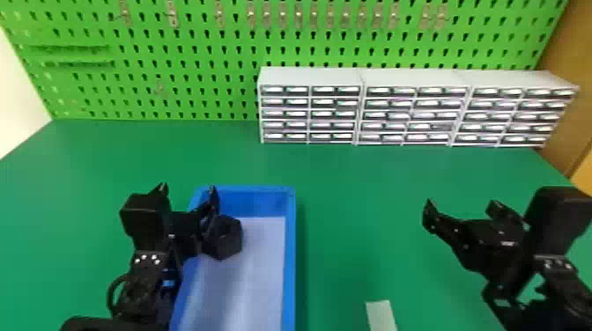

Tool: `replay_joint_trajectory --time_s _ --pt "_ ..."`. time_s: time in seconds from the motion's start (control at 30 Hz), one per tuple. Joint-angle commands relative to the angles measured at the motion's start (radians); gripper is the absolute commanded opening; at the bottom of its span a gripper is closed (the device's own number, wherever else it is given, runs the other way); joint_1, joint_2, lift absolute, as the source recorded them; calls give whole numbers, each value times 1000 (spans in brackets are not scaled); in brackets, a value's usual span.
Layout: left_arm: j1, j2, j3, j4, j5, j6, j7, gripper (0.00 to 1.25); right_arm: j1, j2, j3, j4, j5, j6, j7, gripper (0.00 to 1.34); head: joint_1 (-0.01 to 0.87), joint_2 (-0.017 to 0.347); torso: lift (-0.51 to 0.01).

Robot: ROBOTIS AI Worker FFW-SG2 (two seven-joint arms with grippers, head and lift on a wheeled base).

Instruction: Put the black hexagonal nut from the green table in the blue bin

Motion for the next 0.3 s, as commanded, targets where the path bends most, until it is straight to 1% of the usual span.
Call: replay_joint_trajectory --time_s 0.0,0.27 --pt "0 -3 0 0 0 0 0 854 -2 0 0 0 0 0 0 1224 657 57 -95" --pt "0 -3 3 -3 0 0 0 854 1 -2 -3 0 -5 0 0 1224 657 57 -95"
